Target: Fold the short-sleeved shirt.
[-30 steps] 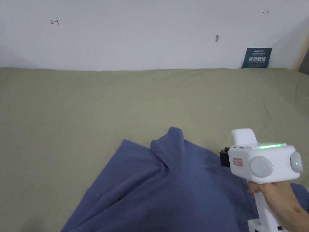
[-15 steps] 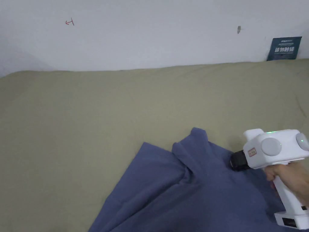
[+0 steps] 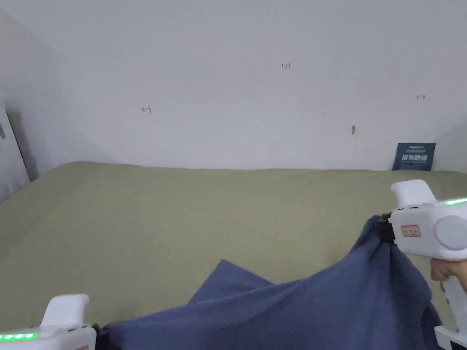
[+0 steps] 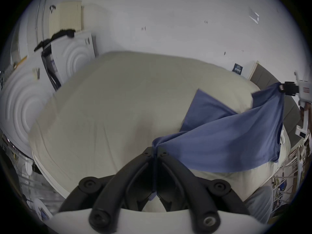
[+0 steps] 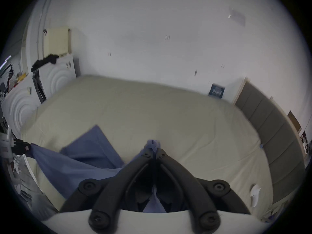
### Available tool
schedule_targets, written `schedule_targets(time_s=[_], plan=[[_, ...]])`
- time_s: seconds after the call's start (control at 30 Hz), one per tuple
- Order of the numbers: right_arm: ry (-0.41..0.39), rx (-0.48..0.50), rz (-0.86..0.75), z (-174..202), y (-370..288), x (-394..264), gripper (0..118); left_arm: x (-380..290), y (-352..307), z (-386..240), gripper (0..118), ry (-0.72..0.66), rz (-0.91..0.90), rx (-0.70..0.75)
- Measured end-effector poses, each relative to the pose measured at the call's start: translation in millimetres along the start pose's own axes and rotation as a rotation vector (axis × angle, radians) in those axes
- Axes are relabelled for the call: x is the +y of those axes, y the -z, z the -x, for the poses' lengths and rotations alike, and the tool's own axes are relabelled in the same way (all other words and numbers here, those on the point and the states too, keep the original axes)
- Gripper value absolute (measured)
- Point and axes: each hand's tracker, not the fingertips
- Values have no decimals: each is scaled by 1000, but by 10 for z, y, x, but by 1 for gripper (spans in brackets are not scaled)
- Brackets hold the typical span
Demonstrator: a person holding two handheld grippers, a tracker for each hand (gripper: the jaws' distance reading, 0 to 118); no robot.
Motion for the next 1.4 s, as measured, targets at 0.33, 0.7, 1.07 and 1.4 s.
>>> schedule_targets(time_s=[0.33,0.7,1.07,1.4], plan=[[47,-117,-278,-534,-1820,767,3,1429,-1147,-506,1,29,-268,-9],[161,-150,-372,-734,-2180,1307,3,2634,-1921,-848,1,46,-341,45],[193,-141,-386,-774,-1807,1779,3,2895,-1905,-866,1,125,-392,127],[147,-168,-382,-845,-1214,2296,3,3437,-1513,-954,1,79,-415,149]])
